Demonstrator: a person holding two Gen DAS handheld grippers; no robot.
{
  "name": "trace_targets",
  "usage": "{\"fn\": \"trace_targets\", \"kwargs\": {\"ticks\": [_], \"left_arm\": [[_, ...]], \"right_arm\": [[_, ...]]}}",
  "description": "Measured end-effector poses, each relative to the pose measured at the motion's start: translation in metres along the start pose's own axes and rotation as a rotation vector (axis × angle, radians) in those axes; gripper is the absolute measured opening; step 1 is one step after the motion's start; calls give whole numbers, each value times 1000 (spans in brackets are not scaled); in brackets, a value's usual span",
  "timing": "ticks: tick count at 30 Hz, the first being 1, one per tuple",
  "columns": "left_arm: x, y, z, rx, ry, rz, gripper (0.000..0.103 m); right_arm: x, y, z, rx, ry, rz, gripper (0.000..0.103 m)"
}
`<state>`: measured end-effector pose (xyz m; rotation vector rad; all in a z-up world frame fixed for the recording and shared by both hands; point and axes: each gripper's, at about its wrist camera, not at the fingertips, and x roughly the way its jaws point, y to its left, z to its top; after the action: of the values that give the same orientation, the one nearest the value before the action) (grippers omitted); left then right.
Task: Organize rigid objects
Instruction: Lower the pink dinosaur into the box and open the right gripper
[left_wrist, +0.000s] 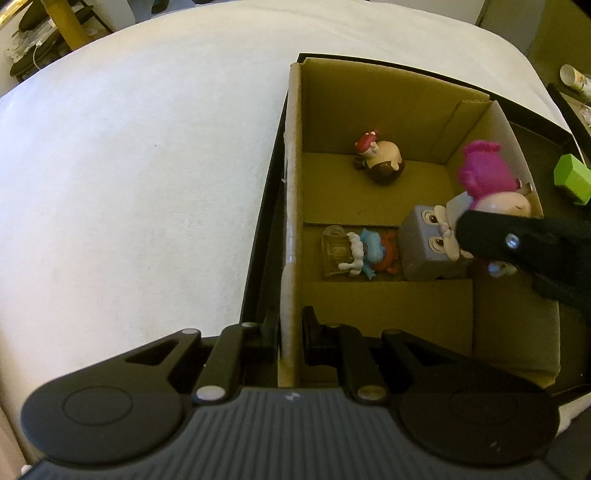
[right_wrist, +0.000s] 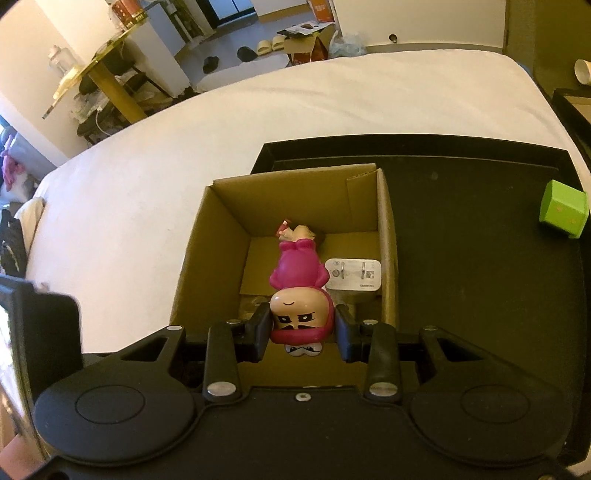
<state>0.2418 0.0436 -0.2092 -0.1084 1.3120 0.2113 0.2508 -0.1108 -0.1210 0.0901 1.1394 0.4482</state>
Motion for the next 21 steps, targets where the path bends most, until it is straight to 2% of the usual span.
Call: {"fn": "trace_targets", "kwargs": {"ticks": [15, 21], "left_arm": [[0, 4, 1, -1, 0, -9, 11], [0, 3, 0, 7, 1, -6, 12]], "right_arm": [[23, 0, 10, -9, 11, -45, 36], [23, -1, 12, -14, -8, -53, 43]]}}
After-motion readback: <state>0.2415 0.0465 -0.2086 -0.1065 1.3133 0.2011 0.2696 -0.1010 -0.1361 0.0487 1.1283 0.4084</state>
